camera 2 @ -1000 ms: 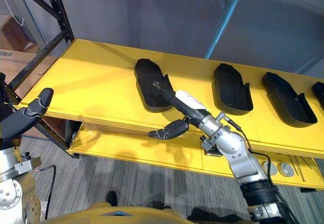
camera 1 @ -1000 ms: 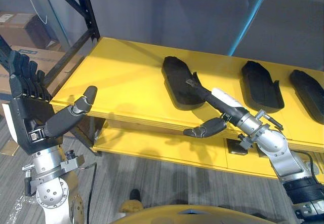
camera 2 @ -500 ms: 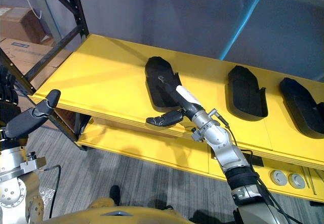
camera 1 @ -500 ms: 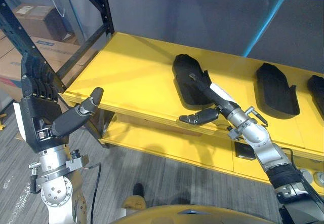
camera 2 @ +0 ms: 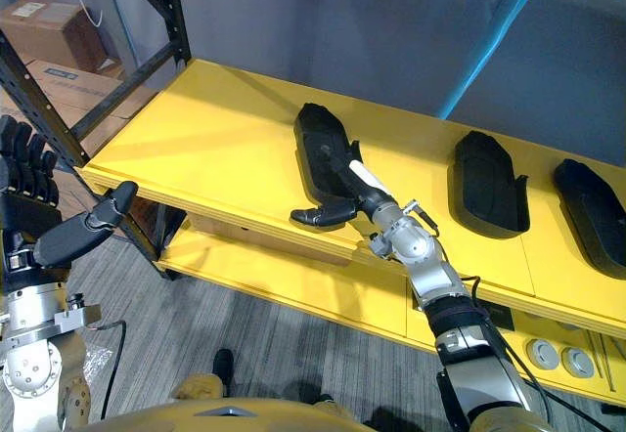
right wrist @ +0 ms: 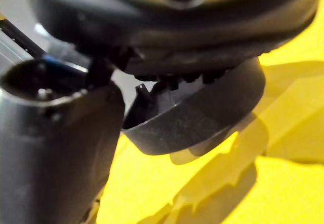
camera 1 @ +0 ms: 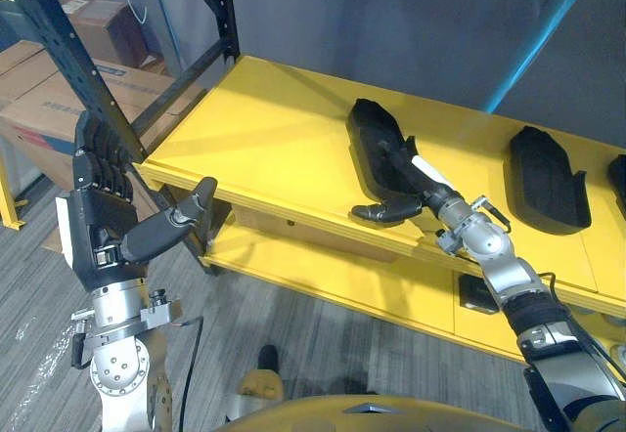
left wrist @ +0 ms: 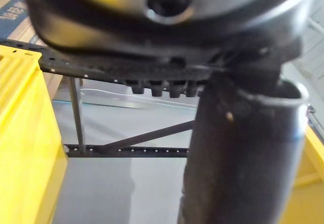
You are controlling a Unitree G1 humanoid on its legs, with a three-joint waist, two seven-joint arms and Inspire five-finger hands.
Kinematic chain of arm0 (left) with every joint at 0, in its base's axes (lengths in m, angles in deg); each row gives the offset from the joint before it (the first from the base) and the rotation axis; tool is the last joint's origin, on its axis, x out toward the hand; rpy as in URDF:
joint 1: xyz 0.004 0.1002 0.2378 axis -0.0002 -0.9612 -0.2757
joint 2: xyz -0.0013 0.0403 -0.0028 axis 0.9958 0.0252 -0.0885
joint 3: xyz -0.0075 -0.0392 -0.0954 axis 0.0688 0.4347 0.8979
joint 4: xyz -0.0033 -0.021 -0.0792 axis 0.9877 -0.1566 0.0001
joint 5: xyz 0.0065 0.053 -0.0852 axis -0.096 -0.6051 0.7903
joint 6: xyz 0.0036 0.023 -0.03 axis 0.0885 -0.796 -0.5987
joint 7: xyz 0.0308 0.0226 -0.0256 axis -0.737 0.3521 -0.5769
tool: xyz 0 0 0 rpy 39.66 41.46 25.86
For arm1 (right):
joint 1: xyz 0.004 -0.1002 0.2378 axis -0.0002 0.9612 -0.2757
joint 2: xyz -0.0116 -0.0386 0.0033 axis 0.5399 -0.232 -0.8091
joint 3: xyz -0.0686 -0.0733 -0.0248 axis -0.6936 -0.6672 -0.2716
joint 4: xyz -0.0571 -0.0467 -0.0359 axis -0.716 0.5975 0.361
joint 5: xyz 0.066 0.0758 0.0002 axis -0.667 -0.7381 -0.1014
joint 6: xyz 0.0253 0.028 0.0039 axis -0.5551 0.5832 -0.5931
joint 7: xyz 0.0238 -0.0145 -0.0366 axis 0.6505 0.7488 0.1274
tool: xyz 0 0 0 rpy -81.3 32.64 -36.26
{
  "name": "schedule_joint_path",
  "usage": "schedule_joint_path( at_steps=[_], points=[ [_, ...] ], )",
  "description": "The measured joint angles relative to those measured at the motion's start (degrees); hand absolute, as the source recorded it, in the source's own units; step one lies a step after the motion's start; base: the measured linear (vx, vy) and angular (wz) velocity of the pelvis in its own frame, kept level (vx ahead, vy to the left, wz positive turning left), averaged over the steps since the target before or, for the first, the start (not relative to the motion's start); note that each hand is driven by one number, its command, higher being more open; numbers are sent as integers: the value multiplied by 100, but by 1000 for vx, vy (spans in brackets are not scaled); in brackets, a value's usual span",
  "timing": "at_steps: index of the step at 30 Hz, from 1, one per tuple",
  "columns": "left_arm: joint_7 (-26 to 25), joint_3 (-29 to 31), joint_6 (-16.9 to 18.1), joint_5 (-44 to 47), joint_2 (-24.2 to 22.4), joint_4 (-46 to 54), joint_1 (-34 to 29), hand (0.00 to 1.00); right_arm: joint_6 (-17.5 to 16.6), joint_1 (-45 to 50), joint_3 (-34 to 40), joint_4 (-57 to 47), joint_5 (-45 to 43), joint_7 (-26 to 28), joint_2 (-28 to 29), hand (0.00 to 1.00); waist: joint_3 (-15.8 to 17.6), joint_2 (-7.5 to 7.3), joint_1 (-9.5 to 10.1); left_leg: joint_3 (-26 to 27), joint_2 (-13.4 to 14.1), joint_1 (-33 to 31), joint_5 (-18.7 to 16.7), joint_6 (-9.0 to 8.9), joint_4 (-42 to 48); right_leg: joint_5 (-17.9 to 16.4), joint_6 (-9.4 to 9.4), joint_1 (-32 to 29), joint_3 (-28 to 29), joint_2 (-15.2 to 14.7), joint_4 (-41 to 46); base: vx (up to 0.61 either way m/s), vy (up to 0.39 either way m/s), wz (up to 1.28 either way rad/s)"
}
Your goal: Walk over and take three plastic housings, then place them on the shelf
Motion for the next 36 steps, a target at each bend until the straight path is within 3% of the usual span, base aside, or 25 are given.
schedule_joint_path(
  at_steps=[8, 9, 16, 33, 36],
  points=[
    [-63, -136, -6, 0, -15, 1, -2, 100, 440, -243, 25, 147, 54, -738, 371, 100, 107, 32, 4, 3, 5, 5, 24, -9, 0, 3, 1, 23, -8, 6, -40, -3, 2, 1],
    [-70, -173, -7, -1, -15, 1, -1, 100, 529, -274, 32, 147, 55, -823, 438, 0, 110, 34, 1, 6, 6, 5, 23, -9, 1, 3, 0, 21, -8, 7, -41, 0, 0, 0],
    [-183, -296, -12, -22, -35, 1, 0, 100, 1000, -368, 116, 128, 512, -1214, 659, 0, 139, 69, 1, 8, 7, 4, 17, -13, 2, 5, -1, 24, -9, 10, -50, 0, 0, 0],
    [-273, -441, -22, -24, -38, 13, 1, 100, 817, -567, -42, 153, 747, -1325, 667, 0, 224, 130, 8, 22, 9, 3, 7, -18, 1, 3, 0, 20, -16, 10, -55, 0, 0, 0],
    [-273, -442, -22, -24, -38, 13, 1, 100, 815, -575, -103, 153, 1161, -1407, 669, 0, 231, 127, 9, 22, 9, 3, 7, -18, 1, 3, 0, 20, -16, 9, -59, 0, 0, 0]
  ],
)
